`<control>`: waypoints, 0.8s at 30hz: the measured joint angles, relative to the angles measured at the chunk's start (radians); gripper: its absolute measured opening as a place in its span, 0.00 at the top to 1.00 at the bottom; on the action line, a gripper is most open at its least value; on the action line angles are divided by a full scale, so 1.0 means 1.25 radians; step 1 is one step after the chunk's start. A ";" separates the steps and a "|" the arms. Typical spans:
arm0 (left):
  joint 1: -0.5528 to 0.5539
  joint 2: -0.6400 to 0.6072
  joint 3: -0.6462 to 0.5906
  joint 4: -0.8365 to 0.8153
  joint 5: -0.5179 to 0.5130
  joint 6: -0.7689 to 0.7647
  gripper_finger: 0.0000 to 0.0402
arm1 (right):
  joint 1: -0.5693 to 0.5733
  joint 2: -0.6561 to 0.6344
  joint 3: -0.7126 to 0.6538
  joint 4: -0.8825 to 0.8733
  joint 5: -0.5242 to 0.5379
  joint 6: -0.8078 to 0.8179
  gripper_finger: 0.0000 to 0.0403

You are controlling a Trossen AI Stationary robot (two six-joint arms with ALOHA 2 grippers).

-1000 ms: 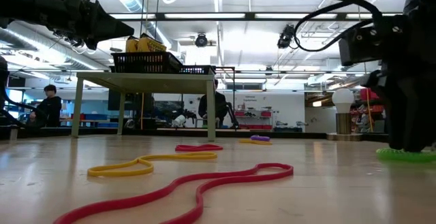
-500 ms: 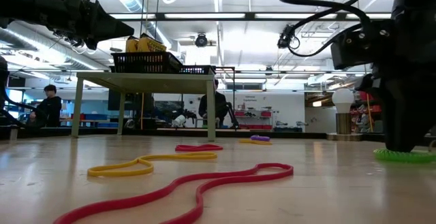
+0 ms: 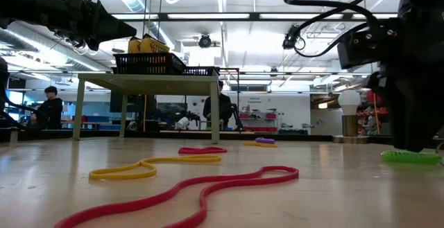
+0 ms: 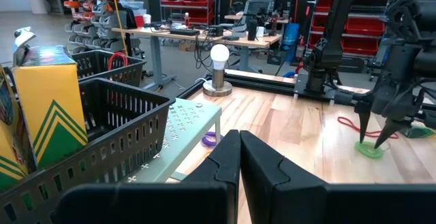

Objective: Pick & Place Office Desk Supplies
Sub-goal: Put the green spring rubberband into the top left black bin

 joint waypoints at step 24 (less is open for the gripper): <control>0.009 0.011 0.000 0.012 0.007 -0.023 0.97 | -0.036 -0.003 -0.067 0.063 -0.050 -0.043 0.69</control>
